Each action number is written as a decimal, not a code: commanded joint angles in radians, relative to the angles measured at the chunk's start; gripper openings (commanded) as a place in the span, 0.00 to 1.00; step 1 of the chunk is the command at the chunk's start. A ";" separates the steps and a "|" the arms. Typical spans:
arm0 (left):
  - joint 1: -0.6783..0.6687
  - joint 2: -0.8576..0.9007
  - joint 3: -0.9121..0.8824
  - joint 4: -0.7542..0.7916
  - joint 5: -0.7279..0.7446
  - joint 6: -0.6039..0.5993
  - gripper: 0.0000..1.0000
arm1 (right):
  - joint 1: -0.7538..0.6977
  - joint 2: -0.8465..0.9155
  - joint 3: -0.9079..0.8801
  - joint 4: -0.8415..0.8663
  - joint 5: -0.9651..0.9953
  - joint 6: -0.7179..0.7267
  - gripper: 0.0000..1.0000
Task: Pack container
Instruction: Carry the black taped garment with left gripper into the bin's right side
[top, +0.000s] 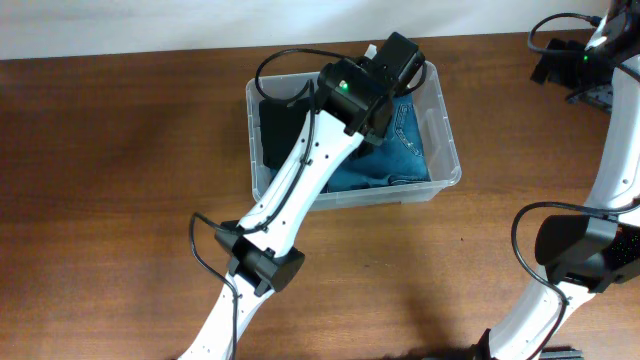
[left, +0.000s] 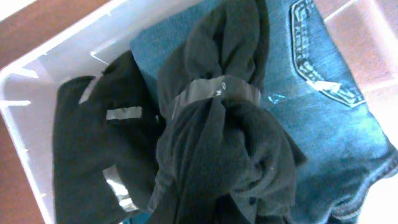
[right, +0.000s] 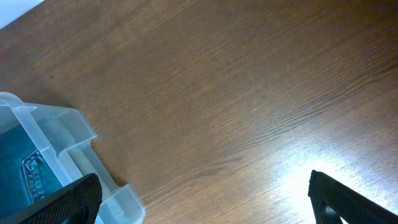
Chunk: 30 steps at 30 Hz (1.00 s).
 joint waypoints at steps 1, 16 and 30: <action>0.002 -0.054 -0.056 0.024 0.002 -0.035 0.34 | -0.002 -0.004 0.005 0.000 0.009 0.011 0.98; 0.006 -0.127 -0.077 0.063 0.008 0.026 0.99 | -0.002 -0.004 0.005 0.000 0.009 0.012 0.98; 0.006 -0.307 -0.065 -0.039 -0.048 0.072 0.99 | -0.002 -0.004 0.005 0.000 0.009 0.012 0.98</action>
